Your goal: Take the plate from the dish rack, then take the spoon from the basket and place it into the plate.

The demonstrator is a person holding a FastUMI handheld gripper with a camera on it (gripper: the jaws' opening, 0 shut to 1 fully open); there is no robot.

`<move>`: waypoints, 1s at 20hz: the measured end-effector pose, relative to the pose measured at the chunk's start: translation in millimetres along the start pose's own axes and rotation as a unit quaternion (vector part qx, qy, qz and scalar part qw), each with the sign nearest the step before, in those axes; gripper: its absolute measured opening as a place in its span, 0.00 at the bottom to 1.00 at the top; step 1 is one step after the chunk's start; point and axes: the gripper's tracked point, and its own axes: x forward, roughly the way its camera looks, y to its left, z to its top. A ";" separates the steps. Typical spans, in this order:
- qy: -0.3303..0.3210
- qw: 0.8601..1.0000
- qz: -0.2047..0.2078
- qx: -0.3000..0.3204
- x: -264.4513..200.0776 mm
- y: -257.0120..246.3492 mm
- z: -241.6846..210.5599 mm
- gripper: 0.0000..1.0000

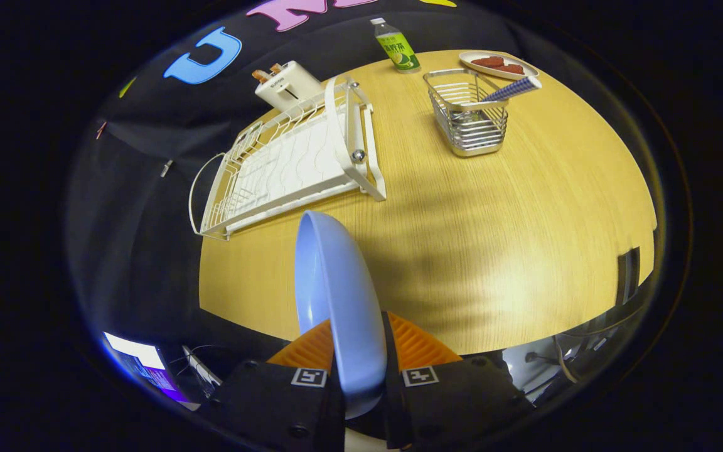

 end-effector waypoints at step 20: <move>-0.028 0.997 -0.026 0.073 32.8 -32.5 28.9 0.54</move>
